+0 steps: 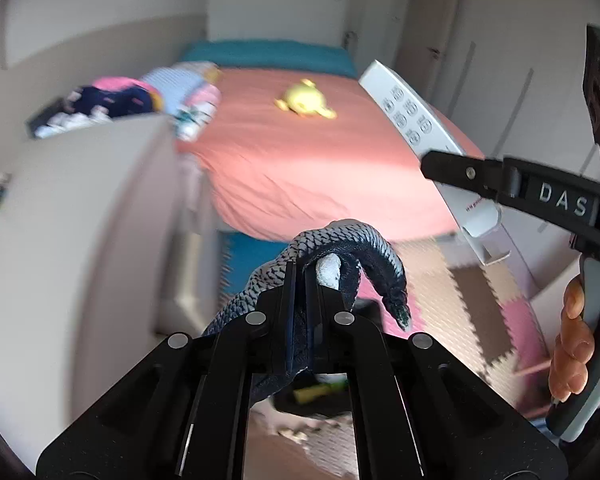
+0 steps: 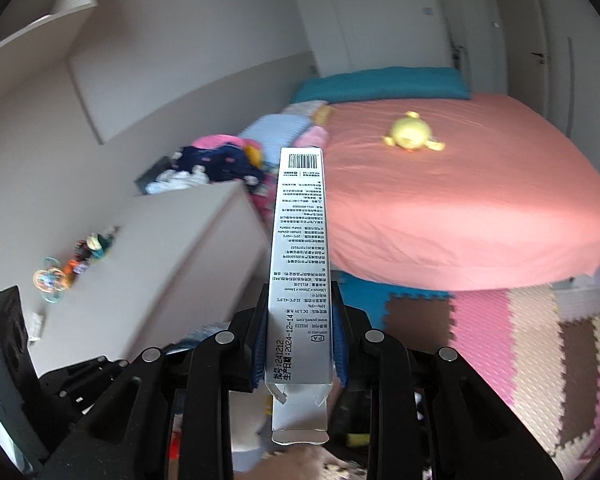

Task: Collect trash
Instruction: 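Carry the box and fish over the black bin and open both tools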

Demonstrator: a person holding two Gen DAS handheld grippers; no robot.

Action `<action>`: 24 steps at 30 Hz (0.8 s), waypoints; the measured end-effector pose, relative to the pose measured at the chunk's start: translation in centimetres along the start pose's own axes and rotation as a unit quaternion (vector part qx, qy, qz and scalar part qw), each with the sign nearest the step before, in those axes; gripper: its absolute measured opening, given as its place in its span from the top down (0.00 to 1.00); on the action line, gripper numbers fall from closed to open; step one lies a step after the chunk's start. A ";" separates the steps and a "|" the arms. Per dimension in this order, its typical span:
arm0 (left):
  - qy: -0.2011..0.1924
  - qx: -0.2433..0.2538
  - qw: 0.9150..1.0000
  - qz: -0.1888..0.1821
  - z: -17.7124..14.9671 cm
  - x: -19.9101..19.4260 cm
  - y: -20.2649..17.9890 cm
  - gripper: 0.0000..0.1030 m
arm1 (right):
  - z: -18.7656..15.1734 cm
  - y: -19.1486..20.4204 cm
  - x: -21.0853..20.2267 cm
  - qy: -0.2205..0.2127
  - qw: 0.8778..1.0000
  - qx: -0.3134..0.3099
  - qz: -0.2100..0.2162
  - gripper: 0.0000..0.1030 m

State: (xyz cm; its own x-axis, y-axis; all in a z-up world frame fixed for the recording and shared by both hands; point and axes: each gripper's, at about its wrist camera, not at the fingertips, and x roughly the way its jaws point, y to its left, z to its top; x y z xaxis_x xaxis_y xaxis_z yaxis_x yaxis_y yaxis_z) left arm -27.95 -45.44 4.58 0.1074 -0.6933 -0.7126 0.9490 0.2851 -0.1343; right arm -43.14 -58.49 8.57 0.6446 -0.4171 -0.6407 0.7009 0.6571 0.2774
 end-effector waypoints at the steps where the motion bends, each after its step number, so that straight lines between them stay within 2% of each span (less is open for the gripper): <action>1: 0.010 0.004 1.000 -0.010 -0.4 1.0 -1.1 0.97 | -0.5 -1.0 0.0 0.003 1.000 0.004 -0.007 0.73; 7: 0.057 0.022 0.997 -0.048 -2.1 5.5 -5.6 0.97 | -2.8 -5.6 1.1 0.028 0.998 0.032 -0.037 0.73; 13: 0.094 0.034 0.992 -0.071 -3.6 8.0 -7.4 0.97 | -3.9 -7.7 3.4 0.062 0.996 0.037 -0.046 0.73; 14: 0.100 0.037 0.991 -0.079 -3.9 8.4 -7.5 0.92 | -4.1 -7.8 4.2 0.076 0.995 0.031 -0.054 0.72; 15: 0.101 0.038 0.991 -0.079 -4.1 8.7 -7.5 0.83 | -4.2 -8.0 4.5 0.078 0.994 0.028 -0.070 0.58; 16: 0.096 0.036 0.992 -0.069 -4.3 8.8 -7.4 0.40 | -4.4 -8.3 4.8 0.072 0.991 0.024 -0.109 0.25; 17: 0.087 0.032 0.995 -0.049 -4.4 8.6 -7.2 0.08 | -4.7 -8.6 4.8 0.055 0.988 0.023 -0.140 0.14; 19: 0.065 0.027 0.997 -0.032 -4.7 8.3 -6.8 0.06 | -5.0 -8.9 4.7 0.038 0.986 0.023 -0.158 0.12; 24: 0.077 0.015 0.996 -0.030 -4.7 9.2 -6.0 0.06 | -5.4 -10.1 5.0 0.047 0.987 0.043 -0.147 0.12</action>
State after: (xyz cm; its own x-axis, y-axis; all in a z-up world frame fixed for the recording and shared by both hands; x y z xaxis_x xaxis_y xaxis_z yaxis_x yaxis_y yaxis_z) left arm -34.06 -50.38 -4.40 0.0046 -0.5975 -0.8018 0.9611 0.2239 -0.1614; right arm -48.66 -63.80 -1.33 0.3810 -0.5184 -0.7656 0.8793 0.4591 0.1267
